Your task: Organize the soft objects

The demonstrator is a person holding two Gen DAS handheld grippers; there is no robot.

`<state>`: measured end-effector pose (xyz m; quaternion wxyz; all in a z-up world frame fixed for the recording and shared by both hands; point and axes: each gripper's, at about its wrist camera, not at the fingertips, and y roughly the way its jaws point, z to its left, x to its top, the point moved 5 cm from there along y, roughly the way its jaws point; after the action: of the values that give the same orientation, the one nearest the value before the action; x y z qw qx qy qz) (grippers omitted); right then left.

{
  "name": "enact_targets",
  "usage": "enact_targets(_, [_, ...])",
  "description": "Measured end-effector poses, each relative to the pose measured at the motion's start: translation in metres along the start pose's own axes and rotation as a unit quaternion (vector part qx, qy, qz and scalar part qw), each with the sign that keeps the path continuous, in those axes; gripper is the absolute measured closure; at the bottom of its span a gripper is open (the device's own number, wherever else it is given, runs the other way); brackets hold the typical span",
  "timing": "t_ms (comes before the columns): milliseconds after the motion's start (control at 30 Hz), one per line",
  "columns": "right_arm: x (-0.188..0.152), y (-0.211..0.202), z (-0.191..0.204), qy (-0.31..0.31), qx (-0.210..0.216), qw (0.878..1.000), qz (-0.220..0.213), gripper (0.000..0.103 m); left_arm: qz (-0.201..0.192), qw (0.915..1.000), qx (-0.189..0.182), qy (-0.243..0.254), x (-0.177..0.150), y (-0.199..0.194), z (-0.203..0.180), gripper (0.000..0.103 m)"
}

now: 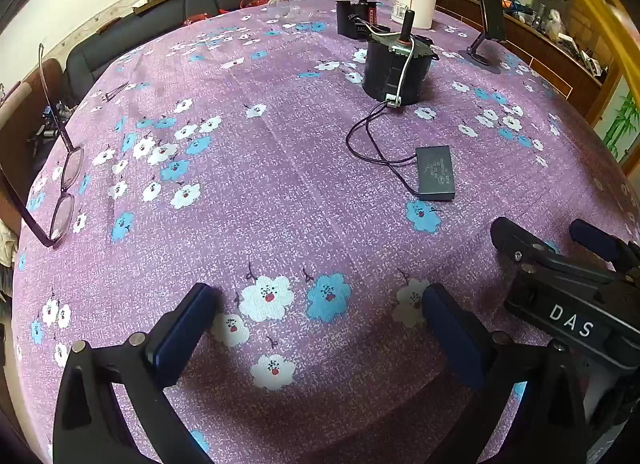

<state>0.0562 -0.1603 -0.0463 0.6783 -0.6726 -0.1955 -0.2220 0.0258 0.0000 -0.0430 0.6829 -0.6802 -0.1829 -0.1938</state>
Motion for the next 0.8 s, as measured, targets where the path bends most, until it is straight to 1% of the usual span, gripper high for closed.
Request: enact_targets(800, [0.0004, -0.0021, -0.0019, 0.000, 0.000, 1.000, -0.001, 0.001, -0.002, 1.0000, 0.000, 0.000, 0.0002, -0.0001, -0.0001, 0.000])
